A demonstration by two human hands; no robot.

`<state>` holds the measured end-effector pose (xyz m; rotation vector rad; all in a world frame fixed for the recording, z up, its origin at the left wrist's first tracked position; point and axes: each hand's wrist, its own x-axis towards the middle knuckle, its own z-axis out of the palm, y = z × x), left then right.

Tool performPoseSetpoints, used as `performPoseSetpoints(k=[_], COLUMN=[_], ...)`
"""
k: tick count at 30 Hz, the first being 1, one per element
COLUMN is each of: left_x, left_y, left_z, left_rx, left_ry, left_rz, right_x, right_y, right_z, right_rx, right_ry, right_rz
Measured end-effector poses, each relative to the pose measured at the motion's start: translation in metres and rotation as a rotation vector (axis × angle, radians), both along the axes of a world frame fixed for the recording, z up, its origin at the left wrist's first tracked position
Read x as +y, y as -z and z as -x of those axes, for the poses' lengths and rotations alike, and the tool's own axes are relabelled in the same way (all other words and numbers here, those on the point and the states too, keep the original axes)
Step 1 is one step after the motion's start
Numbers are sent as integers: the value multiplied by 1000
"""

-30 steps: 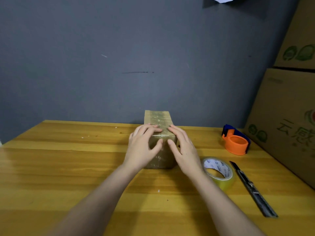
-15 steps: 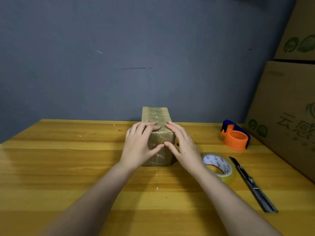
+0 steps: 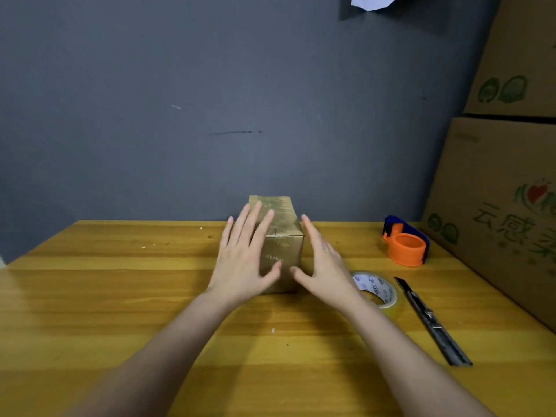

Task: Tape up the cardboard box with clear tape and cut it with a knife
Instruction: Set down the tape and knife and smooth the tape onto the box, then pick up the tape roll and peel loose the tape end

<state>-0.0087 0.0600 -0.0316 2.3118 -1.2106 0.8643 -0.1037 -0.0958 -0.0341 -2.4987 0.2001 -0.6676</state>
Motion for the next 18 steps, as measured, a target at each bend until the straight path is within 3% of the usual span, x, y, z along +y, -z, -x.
performPoseSetpoints(k=[5, 9, 13, 15, 18], left_x=[-26, -70, -107, -115, -119], left_y=[0, 20, 49, 53, 57], left_z=[46, 85, 103, 106, 104], left_rx=[-133, -87, -101, -60, 145], left_ry=[213, 345, 302, 297, 337], left_rz=[132, -180, -390, -364, -136], right_x=[-28, -58, -69, -71, -76], right_y=[3, 16, 35, 40, 42], right_z=[38, 69, 78, 75, 71], right_rx=[-300, -443, -497, -525, -582], right_ry=[191, 425, 488, 481, 477], right_rz=[17, -55, -196, -330, -496])
